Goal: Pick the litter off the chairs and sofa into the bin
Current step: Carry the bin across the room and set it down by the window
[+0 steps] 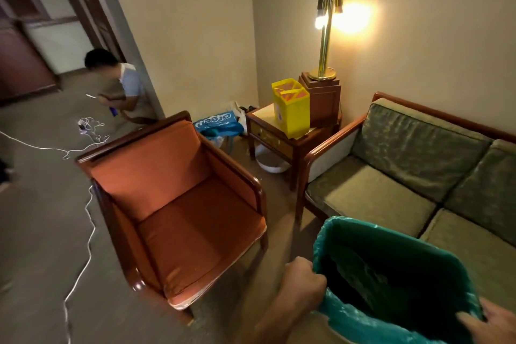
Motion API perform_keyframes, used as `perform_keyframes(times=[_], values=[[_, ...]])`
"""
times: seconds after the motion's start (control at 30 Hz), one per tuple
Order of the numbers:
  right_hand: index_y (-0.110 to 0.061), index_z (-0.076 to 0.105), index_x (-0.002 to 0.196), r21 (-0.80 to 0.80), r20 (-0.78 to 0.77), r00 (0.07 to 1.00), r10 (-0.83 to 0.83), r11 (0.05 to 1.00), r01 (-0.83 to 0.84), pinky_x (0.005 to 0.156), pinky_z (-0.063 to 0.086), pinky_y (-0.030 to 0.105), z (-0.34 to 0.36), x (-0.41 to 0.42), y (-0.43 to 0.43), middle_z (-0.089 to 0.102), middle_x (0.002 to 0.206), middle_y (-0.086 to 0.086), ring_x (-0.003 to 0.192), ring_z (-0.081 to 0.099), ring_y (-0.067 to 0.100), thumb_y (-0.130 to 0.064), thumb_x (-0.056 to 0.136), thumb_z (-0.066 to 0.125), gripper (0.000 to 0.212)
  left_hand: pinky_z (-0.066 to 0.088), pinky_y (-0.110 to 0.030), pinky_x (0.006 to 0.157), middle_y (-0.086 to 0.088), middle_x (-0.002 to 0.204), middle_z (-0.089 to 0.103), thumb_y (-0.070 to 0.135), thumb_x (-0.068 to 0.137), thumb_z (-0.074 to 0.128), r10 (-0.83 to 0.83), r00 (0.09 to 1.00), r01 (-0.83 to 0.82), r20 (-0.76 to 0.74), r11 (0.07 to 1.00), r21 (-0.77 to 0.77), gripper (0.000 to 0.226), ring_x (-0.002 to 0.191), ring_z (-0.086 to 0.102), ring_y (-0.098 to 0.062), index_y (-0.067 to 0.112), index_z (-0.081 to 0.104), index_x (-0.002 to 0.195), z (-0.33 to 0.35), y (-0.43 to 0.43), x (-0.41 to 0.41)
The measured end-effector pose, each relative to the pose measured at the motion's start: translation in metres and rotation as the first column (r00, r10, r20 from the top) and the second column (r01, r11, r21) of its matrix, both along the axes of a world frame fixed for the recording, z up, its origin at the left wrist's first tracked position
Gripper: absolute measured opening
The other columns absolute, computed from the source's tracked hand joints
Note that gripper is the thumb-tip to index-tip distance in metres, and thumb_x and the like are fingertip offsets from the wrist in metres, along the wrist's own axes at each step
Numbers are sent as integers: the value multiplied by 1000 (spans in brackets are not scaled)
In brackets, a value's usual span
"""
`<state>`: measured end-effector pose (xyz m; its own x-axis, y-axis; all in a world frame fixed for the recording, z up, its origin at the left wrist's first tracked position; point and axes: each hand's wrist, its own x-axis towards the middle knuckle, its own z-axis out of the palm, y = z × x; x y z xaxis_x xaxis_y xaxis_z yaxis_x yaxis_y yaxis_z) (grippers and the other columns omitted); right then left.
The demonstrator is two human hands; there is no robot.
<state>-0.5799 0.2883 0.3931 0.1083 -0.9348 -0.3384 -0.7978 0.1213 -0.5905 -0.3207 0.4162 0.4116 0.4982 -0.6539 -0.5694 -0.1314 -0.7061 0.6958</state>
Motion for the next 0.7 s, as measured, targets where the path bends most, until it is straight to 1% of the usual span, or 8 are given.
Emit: perform_keyframes(times=[0.07, 0.13, 0.17, 0.2, 0.27, 0.43, 0.6, 0.7], values=[[8, 67, 91, 66, -5, 1000, 31, 997, -30, 66, 47, 27, 12, 3, -7, 66, 79, 25, 79, 59, 34, 14, 81, 67, 12, 56, -33, 91, -6, 105, 65, 16, 89, 59, 6, 999, -6, -38, 1000, 6, 17, 104, 65, -20, 11, 65, 104, -2, 2, 4], [-13, 64, 86, 84, -49, 999, 23, 996, -19, 79, 44, 35, 27, 11, -7, 65, 83, 17, 83, 60, 33, 4, 80, 71, 19, 57, -33, 90, -5, 107, 68, 17, 88, 60, -2, 997, 2, -78, 1000, 4, 16, 102, 66, -18, 12, 66, 102, -4, 1, 5], [-17, 62, 85, 83, -39, 999, 8, 997, -5, 81, 42, 37, 28, 11, -8, 65, 83, 16, 82, 60, 32, 3, 81, 71, 22, 57, -34, 89, -6, 106, 70, 17, 86, 60, -13, 997, 14, -77, 1000, 1, 18, 100, 67, -18, 11, 68, 101, -4, 0, 5], [-18, 62, 85, 119, -37, 999, 2, 993, 2, 82, 41, 38, 36, 10, -3, 66, 82, 16, 81, 60, 32, 2, 81, 71, 23, 58, -35, 88, -7, 104, 72, 17, 84, 60, -23, 997, 23, -69, 1000, -6, 22, 98, 69, -18, 8, 70, 101, -5, -3, 4], [-18, 64, 84, 92, -73, 997, 20, 996, -14, 82, 43, 39, 39, 3, -1, 67, 80, 14, 80, 61, 30, 2, 79, 72, 22, 58, -35, 87, -6, 101, 74, 17, 83, 59, -56, 996, 56, -66, 998, -2, 24, 94, 70, -17, 7, 73, 100, -5, -10, 1], [-25, 64, 78, 122, -49, 997, -60, 990, 66, 78, 43, 34, 44, -27, 6, 68, 73, -1, 79, 63, 24, -2, 78, 73, 25, 61, -31, 81, -1, 94, 74, 15, 88, 60, -151, 983, 152, -108, 988, 1, 14, 87, 71, -13, 14, 73, 91, -9, -33, -17], [-23, 70, 75, 76, -14, 970, -244, 967, 244, 66, 50, 31, 45, -81, 19, 71, 68, 0, 71, 66, 17, -6, 79, 68, 18, 63, -32, 72, 0, 84, 77, 12, 88, 59, -273, 954, 273, -120, 962, -19, 17, 78, 74, -11, 14, 75, 83, -10, -65, -62], [-24, 67, 78, 61, 18, 944, -329, 943, 327, 55, 43, 22, 48, -117, 29, 69, 72, -4, 70, 63, 9, -7, 83, 65, 17, 62, -29, 67, 2, 78, 77, 13, 89, 57, -343, 936, 343, -81, 939, -20, 22, 73, 73, -10, 15, 76, 78, -3, -77, -99]])
